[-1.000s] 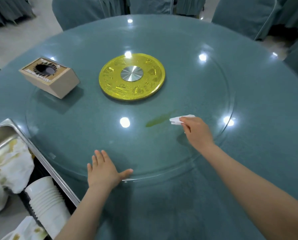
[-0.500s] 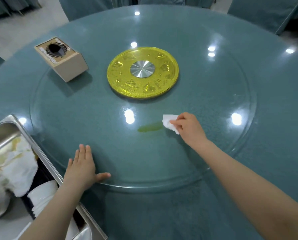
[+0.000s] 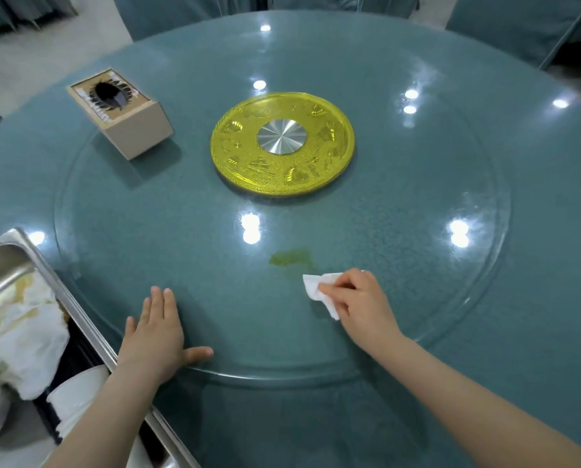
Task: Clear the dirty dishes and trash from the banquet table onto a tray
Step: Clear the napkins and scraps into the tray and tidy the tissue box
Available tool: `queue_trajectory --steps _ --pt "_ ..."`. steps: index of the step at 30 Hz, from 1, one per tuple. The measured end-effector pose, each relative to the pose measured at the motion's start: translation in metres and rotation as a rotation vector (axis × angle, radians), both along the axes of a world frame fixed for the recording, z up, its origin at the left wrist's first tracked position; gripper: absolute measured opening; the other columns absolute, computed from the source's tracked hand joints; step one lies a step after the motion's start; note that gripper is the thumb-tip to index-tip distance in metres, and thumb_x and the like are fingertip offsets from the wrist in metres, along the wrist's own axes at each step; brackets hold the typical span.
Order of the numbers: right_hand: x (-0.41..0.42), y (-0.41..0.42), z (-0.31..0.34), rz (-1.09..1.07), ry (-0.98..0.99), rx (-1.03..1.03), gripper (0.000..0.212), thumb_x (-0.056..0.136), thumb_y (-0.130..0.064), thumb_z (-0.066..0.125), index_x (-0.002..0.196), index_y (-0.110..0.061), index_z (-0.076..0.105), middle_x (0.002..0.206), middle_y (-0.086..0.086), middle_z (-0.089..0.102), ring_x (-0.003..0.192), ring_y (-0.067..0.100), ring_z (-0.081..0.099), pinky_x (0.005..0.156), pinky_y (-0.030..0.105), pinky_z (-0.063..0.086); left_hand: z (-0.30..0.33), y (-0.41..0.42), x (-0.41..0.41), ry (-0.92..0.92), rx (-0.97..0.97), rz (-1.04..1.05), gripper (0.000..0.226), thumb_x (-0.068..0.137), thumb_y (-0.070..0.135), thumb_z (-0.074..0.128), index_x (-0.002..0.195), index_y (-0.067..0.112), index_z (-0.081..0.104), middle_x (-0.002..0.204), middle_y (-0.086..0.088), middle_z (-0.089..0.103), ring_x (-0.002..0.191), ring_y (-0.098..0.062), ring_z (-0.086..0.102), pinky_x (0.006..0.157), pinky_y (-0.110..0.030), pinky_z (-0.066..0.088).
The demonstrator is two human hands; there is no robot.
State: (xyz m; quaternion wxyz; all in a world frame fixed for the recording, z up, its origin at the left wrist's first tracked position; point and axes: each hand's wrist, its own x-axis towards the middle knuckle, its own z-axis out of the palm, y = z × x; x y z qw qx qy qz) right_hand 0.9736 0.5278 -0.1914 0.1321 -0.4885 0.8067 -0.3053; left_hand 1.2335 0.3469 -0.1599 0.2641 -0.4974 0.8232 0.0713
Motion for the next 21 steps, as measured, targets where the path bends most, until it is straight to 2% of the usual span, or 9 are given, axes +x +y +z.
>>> queue_trajectory --steps 4,8,12,14,17,21 --pt "-0.014 -0.028 0.007 -0.001 -0.042 0.052 0.015 0.085 -0.009 0.065 0.096 -0.010 0.075 0.090 0.004 0.058 0.093 0.023 0.048 0.067 0.022 0.031 -0.001 0.002 -0.002 -0.013 -0.006 -0.010 0.131 0.071 0.077 0.054 0.146 0.001 -0.020 0.157 -0.017 -0.023 0.148 -0.028 -0.007 0.118 -0.046 0.012" --pt "-0.039 -0.101 0.013 0.005 0.114 0.101 0.027 0.093 -0.015 0.052 0.109 -0.024 0.073 0.102 0.011 0.057 0.098 0.029 0.050 0.071 0.028 0.030 -0.002 0.006 -0.004 0.000 0.010 -0.010 0.130 0.072 0.077 0.053 0.146 0.000 -0.022 0.156 -0.017 -0.024 0.148 -0.029 -0.009 0.118 -0.046 0.012" --pt "-0.051 -0.148 0.017 -0.166 0.125 0.126 0.032 0.095 -0.019 0.045 0.111 -0.030 0.071 0.104 0.011 0.055 0.098 0.032 0.052 0.074 0.031 0.038 -0.002 0.009 -0.006 0.044 0.003 0.010 0.131 0.071 0.077 0.055 0.146 0.001 -0.022 0.156 -0.017 -0.024 0.148 -0.029 -0.009 0.118 -0.045 0.013" --pt "-0.045 -0.142 0.012 -0.164 0.135 0.114 0.032 0.096 -0.020 0.044 0.114 -0.028 0.069 0.109 0.009 0.054 0.103 0.030 0.049 0.077 0.029 0.037 -0.003 0.011 -0.006 0.080 0.024 0.028 0.132 0.070 0.076 0.057 0.146 0.002 -0.022 0.156 -0.016 -0.024 0.147 -0.029 -0.010 0.118 -0.045 0.012" --pt "-0.035 -0.111 0.006 -0.077 0.118 0.071 0.035 0.092 -0.010 0.047 0.116 -0.022 0.069 0.108 0.006 0.055 0.103 0.028 0.046 0.074 0.025 0.030 -0.003 0.016 -0.007 0.108 0.034 0.041 0.132 0.070 0.076 0.056 0.146 0.002 -0.023 0.156 -0.016 -0.026 0.147 -0.028 -0.012 0.118 -0.044 0.009" --pt "-0.015 -0.069 0.007 0.040 0.134 0.098 0.036 0.088 -0.001 0.050 0.114 -0.017 0.070 0.105 0.008 0.057 0.099 0.030 0.047 0.074 0.028 0.034 -0.002 0.019 -0.009 0.098 0.028 0.051 0.132 0.070 0.077 0.055 0.145 0.001 -0.023 0.156 -0.017 -0.025 0.147 -0.029 -0.012 0.118 -0.042 0.007"
